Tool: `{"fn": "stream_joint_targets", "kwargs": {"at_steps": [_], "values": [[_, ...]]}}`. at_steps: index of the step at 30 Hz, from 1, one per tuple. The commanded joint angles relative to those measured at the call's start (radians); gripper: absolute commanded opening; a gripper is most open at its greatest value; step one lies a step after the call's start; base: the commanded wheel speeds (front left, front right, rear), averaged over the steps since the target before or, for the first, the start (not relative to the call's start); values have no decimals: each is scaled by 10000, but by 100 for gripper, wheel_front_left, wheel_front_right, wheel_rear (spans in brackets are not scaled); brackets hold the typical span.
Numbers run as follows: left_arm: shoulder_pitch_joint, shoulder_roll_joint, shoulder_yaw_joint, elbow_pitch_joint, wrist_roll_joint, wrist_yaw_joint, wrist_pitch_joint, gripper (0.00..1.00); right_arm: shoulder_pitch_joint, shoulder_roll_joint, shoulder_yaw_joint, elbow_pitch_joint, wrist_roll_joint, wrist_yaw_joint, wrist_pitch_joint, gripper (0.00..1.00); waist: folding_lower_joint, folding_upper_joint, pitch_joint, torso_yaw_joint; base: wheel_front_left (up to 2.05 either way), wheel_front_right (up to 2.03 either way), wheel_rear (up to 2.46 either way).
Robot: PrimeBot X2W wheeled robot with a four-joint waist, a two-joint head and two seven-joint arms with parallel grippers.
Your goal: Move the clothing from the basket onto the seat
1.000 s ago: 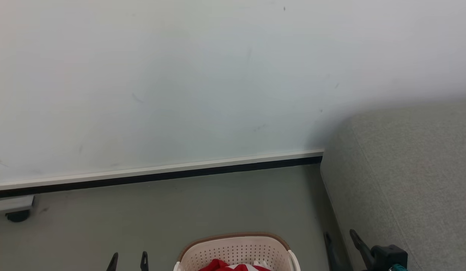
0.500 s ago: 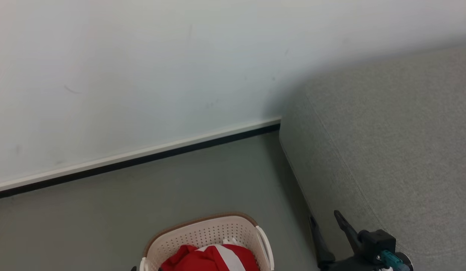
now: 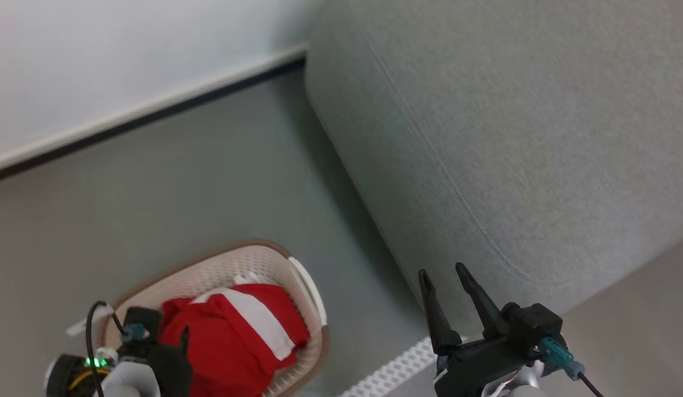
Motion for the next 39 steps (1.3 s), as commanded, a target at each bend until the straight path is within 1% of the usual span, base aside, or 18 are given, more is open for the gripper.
{"fn": "stream_joint_targets", "kwargs": {"at_steps": [1, 4, 8, 12, 15, 18, 26, 30, 34, 37, 39], "values": [[-230, 217, -7, 125, 126, -46, 60, 100, -176, 55, 123, 24, 134, 7, -101, 100, -3, -2, 1523, -1430, 0, 0, 0], [-606, 356, -116, 440, 224, -115, 265, 100, -314, 51, 354, 191, 402, 6, -217, 100, -3, -2, 1964, -1670, 0, 0, 0], [-1082, 323, -234, 900, 229, -120, 708, 100, -268, 51, 267, 184, 569, 6, -321, 100, -3, -2, 2407, -1663, 0, 0, 0], [-1546, 314, -349, 1380, 293, -65, 1115, 100, 2, 49, -71, -186, 573, 6, -340, 100, -3, -2, 2799, -1618, 1, 1, 1], [-1836, 358, -262, 1683, 138, 13, 1249, 100, 204, 52, -183, -566, 624, 6, -342, 100, -3, -2, 3149, -1559, 9, 9, 9], [-2122, 523, -136, 1944, 17, 20, 1223, 100, 335, 46, -140, -851, 654, 6, -343, 100, -3, -2, 3436, -1510, 12, 12, 12], [-2987, 970, 23, 2579, -259, -191, 1084, 100, 508, 42, 214, -1388, 841, 6, -346, 100, -3, -2, 4064, -1409, 11, 11, 11], [-3628, 1119, -303, 3105, 13, -215, 1177, 100, 638, 42, 300, -1673, 845, 6, -347, 100, -3, -2, 4414, -1341, 7, 7, 7], [-3961, 1255, -552, 3561, 251, -22, 1439, 100, 788, 40, 370, -1850, 872, 6, -345, 100, -3, -2, 4656, -1277, 4, 4, 4], [-4152, 1183, -402, 3824, 27, 205, 1501, 100, 844, 42, 451, -1967, 898, 6, -346, 100, -3, -2, 4779, -1245, 3, 3, 3], [-4182, 1155, -326, 4033, -143, 239, 1417, 100, 1011, 39, 509, -2057, 914, 6, -346, 100, -3, -2, 4842, -1202, 4, 4, 4]]}}
